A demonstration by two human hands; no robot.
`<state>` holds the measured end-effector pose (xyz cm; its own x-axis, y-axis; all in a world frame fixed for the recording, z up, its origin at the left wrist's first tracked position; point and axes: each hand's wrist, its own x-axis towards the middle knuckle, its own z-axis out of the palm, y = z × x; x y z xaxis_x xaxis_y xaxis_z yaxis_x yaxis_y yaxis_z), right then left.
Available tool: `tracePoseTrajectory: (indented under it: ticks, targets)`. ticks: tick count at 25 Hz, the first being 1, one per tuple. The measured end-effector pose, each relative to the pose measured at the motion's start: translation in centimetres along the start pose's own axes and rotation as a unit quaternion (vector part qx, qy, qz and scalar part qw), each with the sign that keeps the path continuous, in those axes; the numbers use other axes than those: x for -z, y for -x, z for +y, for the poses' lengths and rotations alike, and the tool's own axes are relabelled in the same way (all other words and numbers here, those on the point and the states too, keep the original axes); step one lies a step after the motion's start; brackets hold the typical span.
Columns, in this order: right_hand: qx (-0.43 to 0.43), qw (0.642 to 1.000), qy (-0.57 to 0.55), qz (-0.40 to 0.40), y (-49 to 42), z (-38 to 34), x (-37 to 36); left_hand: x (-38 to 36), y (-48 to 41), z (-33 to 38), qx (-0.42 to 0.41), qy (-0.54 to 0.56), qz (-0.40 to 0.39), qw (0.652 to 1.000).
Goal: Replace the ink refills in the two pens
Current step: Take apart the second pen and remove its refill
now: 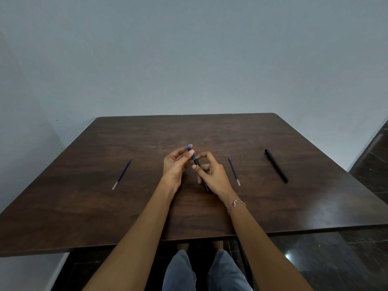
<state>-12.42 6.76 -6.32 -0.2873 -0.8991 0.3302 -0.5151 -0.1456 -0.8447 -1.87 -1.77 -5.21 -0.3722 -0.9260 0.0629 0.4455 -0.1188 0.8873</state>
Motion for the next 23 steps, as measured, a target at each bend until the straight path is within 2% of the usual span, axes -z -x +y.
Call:
tracePoseTrajectory:
  ticks: [6,11,18,20,23]
  targets:
    - [-0.001,1.0,-0.024,0.014,0.1,-0.2,-0.1,-0.5,0.0,1.2,-0.018,-0.003,0.058,0.998]
    - [0.013,0.997,-0.058,0.042,0.3,-0.3,0.0,-1.2,-0.4,2.5,-0.033,-0.041,0.076,0.996]
    - [0.022,0.998,-0.059,0.032,0.4,-0.4,-0.1,-0.9,-1.6,4.5,-0.04,-0.077,0.166,0.982]
    - [0.021,0.998,-0.058,0.034,0.4,-0.4,-0.1,-0.6,-1.8,4.8,-0.043,-0.113,0.178,0.977]
    - [0.02,0.997,-0.059,0.043,0.5,-0.4,-0.1,0.7,-1.9,5.1,-0.029,-0.26,0.206,0.943]
